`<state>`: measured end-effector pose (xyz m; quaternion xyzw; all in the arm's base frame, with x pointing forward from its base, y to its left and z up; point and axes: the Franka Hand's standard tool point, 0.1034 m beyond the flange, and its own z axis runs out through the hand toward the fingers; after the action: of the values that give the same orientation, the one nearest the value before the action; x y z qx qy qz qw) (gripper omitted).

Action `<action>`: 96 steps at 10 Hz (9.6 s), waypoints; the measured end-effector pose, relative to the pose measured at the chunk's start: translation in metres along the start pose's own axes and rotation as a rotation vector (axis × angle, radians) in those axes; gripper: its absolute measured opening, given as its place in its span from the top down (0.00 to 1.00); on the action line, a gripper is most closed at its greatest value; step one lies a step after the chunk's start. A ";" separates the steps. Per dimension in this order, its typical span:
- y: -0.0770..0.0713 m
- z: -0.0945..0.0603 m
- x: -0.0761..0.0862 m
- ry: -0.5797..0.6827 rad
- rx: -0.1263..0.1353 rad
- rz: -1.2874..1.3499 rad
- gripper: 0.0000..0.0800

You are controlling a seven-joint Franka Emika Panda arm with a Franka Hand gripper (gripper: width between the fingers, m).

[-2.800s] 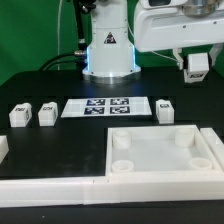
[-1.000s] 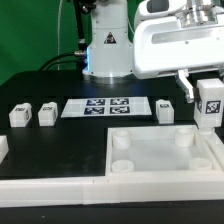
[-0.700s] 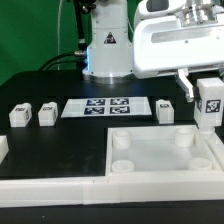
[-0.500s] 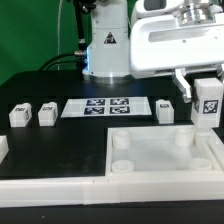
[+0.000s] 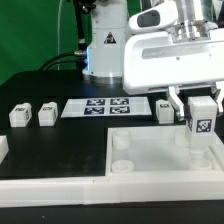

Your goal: Assemble one leg

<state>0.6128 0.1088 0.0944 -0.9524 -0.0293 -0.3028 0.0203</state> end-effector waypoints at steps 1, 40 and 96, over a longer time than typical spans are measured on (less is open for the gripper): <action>0.000 0.002 -0.002 -0.005 0.000 -0.001 0.63; -0.004 0.012 -0.002 -0.633 0.084 0.103 0.19; -0.007 0.025 0.003 -0.539 -0.014 0.344 0.19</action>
Offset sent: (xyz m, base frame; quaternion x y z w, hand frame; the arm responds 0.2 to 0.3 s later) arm 0.0093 0.0064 -0.0041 0.0019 0.0096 0.0090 0.9999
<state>0.6294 0.1173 0.0757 -0.9894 0.1299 -0.0321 0.0560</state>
